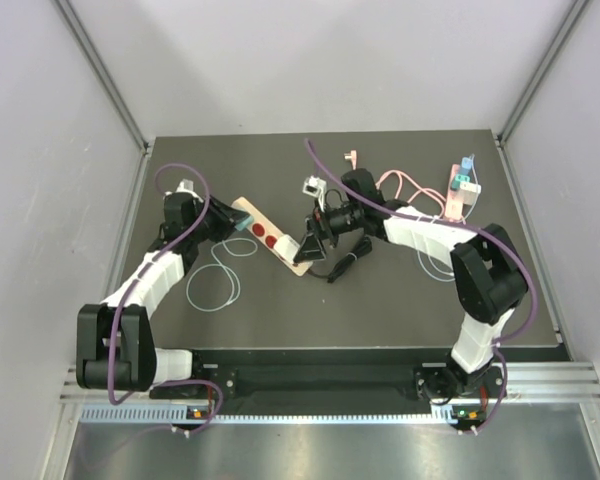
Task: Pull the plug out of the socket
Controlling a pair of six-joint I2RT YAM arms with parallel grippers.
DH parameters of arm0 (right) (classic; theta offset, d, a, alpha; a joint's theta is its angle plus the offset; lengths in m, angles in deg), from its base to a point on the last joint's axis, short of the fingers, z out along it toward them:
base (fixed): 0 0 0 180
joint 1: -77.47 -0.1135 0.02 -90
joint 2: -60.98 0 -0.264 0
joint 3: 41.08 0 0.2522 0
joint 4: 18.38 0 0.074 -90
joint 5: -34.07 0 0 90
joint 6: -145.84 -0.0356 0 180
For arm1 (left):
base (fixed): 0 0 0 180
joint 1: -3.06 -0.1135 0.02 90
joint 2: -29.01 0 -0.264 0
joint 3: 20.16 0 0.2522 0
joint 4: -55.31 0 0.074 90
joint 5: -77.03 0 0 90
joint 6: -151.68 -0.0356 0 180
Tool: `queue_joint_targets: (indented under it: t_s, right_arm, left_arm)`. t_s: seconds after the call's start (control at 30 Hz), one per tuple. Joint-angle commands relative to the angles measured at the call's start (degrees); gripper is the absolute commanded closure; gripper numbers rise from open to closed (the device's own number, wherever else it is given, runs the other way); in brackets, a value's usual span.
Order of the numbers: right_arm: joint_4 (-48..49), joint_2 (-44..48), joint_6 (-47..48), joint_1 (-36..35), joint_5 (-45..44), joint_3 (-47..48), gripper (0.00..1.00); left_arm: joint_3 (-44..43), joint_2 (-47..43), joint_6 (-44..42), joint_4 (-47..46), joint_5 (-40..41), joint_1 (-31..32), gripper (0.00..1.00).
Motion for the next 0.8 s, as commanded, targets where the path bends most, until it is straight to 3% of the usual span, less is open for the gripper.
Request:
queue_joint_targets:
  t_s: [0.0, 0.3, 0.37, 0.53, 0.77]
  right_arm:
    - [1.2, -0.3, -2.3, -0.9, 1.9, 7.8, 0.00]
    - [-15.6, -10.6, 2.6, -3.3, -4.8, 25.5, 0.00]
    - [-19.7, -12.3, 3.2, -4.7, -9.9, 28.8, 0.00]
    - [-19.6, -14.7, 3.3, -7.8, -19.2, 29.9, 0.00]
    - [-18.0, -17.9, 0.0, -8.9, -20.9, 31.1, 0.05]
  left_arm:
    - [-2.5, -1.6, -3.6, -5.4, -7.2, 0.1, 1.00]
    - [-4.3, -2.7, -4.7, -3.2, -11.8, 0.5, 1.00]
    - [-4.2, -3.0, -4.0, -3.3, -11.8, 0.8, 1.00]
    - [-3.7, -3.7, -2.1, -3.9, -10.9, 1.5, 1.00]
    - [-3.3, -4.2, 0.3, -6.3, -10.9, 2.5, 1.00]
